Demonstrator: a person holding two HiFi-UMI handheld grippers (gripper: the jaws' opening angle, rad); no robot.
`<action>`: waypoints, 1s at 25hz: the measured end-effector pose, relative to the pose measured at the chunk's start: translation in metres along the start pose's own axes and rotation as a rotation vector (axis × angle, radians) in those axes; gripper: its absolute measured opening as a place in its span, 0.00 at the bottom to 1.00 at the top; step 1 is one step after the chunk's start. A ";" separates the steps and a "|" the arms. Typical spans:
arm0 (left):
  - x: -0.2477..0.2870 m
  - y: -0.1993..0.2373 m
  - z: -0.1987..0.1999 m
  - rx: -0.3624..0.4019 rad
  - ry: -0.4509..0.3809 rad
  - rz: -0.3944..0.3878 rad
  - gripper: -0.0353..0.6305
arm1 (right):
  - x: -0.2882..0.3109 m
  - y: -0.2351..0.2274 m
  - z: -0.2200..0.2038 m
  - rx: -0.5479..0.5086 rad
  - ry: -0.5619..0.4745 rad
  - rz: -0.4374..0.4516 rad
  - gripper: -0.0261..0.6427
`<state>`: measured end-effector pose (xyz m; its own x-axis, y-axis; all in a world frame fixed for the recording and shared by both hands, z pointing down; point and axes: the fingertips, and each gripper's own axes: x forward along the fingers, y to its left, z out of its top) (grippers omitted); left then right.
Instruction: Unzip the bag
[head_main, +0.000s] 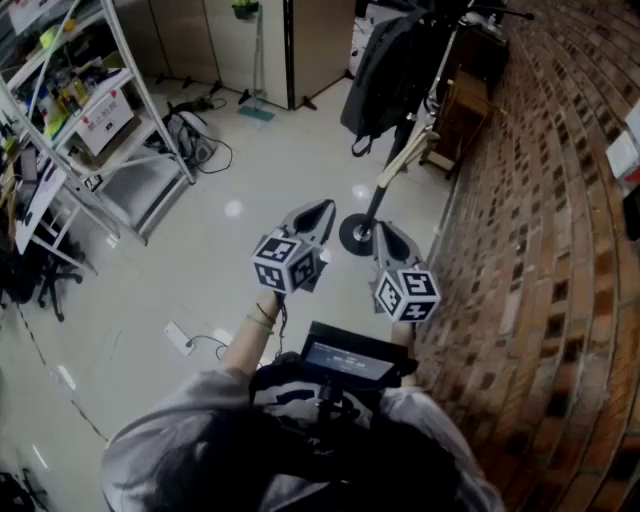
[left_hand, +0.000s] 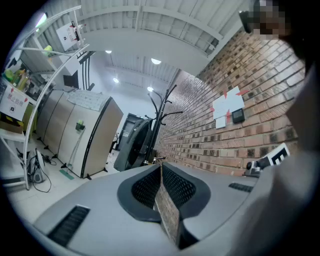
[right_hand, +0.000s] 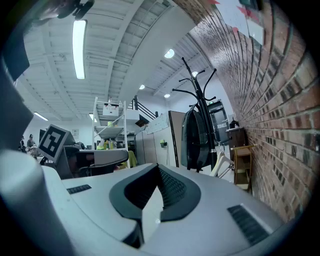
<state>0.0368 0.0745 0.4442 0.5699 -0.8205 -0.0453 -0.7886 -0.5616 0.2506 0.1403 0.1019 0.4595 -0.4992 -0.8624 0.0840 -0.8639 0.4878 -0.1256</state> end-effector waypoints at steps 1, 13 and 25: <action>0.003 -0.001 -0.001 0.001 0.004 0.002 0.07 | 0.000 -0.003 -0.002 0.001 0.005 0.004 0.03; 0.045 0.021 0.014 -0.038 -0.008 -0.004 0.07 | 0.042 -0.023 0.003 0.011 0.020 0.032 0.03; 0.132 0.094 0.064 -0.058 0.004 -0.164 0.09 | 0.146 -0.046 0.035 0.022 -0.031 -0.069 0.03</action>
<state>0.0225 -0.0936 0.3998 0.6907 -0.7179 -0.0866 -0.6705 -0.6807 0.2951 0.1100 -0.0514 0.4428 -0.4359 -0.8978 0.0625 -0.8943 0.4243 -0.1425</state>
